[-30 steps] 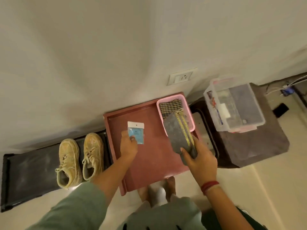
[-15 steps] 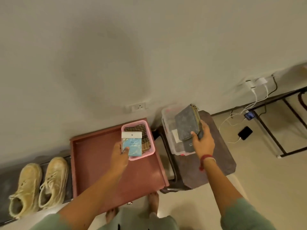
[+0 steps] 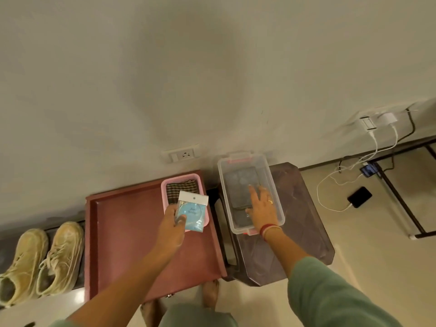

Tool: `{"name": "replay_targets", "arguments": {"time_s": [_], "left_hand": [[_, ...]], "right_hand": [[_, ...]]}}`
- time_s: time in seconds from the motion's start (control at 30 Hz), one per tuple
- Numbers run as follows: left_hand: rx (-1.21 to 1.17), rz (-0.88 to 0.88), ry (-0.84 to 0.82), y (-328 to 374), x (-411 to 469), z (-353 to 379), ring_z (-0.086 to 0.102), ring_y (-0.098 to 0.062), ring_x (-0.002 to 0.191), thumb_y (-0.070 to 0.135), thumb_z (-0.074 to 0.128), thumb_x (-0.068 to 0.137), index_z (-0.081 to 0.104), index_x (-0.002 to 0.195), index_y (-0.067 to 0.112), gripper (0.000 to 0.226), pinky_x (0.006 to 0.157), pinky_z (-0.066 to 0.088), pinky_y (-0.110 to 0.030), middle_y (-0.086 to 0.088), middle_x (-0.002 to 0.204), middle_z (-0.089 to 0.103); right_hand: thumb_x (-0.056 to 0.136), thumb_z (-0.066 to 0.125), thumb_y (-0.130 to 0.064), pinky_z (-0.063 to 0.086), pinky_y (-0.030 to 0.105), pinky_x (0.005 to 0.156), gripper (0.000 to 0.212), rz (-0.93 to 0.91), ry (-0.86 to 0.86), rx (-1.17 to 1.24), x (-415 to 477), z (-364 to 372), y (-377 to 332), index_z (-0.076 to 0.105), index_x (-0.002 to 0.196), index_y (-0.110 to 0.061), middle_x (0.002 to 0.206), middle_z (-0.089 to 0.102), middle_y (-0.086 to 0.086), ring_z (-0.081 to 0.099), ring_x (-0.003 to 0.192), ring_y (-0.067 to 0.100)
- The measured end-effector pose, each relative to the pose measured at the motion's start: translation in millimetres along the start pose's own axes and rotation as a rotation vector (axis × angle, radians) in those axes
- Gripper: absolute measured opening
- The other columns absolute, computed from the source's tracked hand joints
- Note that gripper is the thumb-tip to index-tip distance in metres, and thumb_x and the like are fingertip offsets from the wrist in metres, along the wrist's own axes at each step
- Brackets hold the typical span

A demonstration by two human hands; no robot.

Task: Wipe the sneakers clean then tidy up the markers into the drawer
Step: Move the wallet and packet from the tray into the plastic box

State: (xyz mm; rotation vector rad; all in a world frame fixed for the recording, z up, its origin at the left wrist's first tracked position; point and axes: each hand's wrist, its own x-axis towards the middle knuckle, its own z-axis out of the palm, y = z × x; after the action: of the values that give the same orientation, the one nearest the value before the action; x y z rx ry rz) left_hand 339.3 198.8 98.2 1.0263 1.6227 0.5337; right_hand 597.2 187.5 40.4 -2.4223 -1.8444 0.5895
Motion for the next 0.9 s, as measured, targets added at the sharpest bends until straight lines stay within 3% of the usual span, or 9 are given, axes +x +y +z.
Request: {"name": "replay_targets", "arguments": {"time_s": [0.13,0.23,0.43,0.6,0.63,0.7,0.77,0.83,0.9], "left_hand": [[-0.005,-0.004,0.006,2.9,-2.1,5.2,0.059,-0.024,0.108,0.01,0.046,0.098,0.04,0.114,0.026,0.024,0.084,0.054,-0.04,-0.005,0.119,0.056],[-0.024,-0.013,0.025,4.3,-3.2,7.9,0.059,-0.026,0.11,0.009,0.046,0.098,0.04,0.114,0.024,0.023,0.081,0.054,-0.036,-0.006,0.12,0.055],[-0.091,-0.053,0.059,2.3,-8.4,13.3,0.06,-0.023,0.105,0.009,0.046,0.098,0.042,0.113,0.021,0.02,0.065,0.051,-0.023,-0.006,0.118,0.056],[-0.184,-0.075,0.032,13.4,-12.0,21.8,0.059,-0.02,0.104,0.005,0.048,0.096,0.044,0.113,0.019,0.022,0.067,0.052,-0.023,-0.004,0.114,0.056],[-0.219,-0.075,0.028,15.3,-11.2,24.3,0.059,-0.02,0.104,0.004,0.05,0.095,0.046,0.113,0.018,0.022,0.071,0.053,-0.027,-0.004,0.115,0.057],[-0.251,-0.064,0.017,18.7,-9.8,30.0,0.061,-0.024,0.107,0.002,0.052,0.093,0.05,0.111,0.015,0.022,0.082,0.054,-0.035,-0.008,0.117,0.061],[-0.265,-0.036,-0.012,23.2,-11.3,38.7,0.062,-0.023,0.107,0.002,0.054,0.092,0.052,0.105,0.016,0.019,0.085,0.054,-0.034,-0.008,0.114,0.063],[-0.263,0.01,-0.049,30.2,-15.6,49.1,0.064,-0.018,0.1,0.001,0.055,0.091,0.051,0.102,0.017,0.02,0.076,0.055,-0.023,-0.005,0.108,0.064],[-0.258,0.049,-0.082,35.9,-18.1,58.7,0.064,-0.015,0.094,-0.001,0.056,0.09,0.051,0.101,0.018,0.022,0.067,0.053,-0.016,-0.002,0.101,0.064]], "right_hand": [[0.087,0.057,-0.013,0.043,0.039,0.097,0.053,-0.005,-0.148,-0.137,1.8,3.1,-0.4,0.038,0.136,-0.019,0.135,0.041,0.009,0.041,0.124,0.033],[0.086,0.059,-0.011,0.031,0.048,0.11,0.058,0.007,-0.294,-0.1,9.7,5.1,4.4,0.034,0.138,-0.02,0.141,0.034,0.006,0.016,0.141,0.038],[0.085,0.059,-0.002,0.034,0.049,0.108,0.054,0.007,-0.221,-0.082,18.7,16.5,4.6,0.035,0.131,-0.018,0.139,0.034,0.006,0.01,0.144,0.035],[0.087,0.055,-0.002,0.017,0.048,0.116,0.063,-0.131,-0.069,-0.153,14.9,6.4,1.7,0.029,0.142,-0.02,0.148,0.03,0.003,0.019,0.143,0.028],[0.086,0.056,-0.002,0.02,0.045,0.116,0.063,-0.17,0.002,-0.076,13.0,1.5,-0.6,0.032,0.141,-0.02,0.148,0.032,0.003,0.026,0.14,0.027],[0.087,0.063,-0.015,0.038,0.035,0.106,0.048,-0.105,0.103,0.324,-1.9,-16.1,-14.8,0.047,0.132,-0.018,0.136,0.043,0.002,0.046,0.124,0.02],[0.087,0.065,-0.029,0.046,0.018,0.086,0.038,0.058,0.026,0.837,-29.4,-39.3,-39.2,0.053,0.122,-0.02,0.118,0.052,-0.006,0.053,0.105,0.008],[0.086,0.066,-0.021,0.05,0.014,0.074,0.032,0.118,-0.114,1.189,-52.2,-49.1,-56.5,0.053,0.114,-0.022,0.108,0.06,-0.007,0.059,0.097,0.008],[0.084,0.067,-0.007,0.054,0.02,0.072,0.032,0.099,-0.092,1.277,-63.0,-45.2,-62.0,0.054,0.11,-0.021,0.105,0.066,0.001,0.064,0.094,0.015]]}}
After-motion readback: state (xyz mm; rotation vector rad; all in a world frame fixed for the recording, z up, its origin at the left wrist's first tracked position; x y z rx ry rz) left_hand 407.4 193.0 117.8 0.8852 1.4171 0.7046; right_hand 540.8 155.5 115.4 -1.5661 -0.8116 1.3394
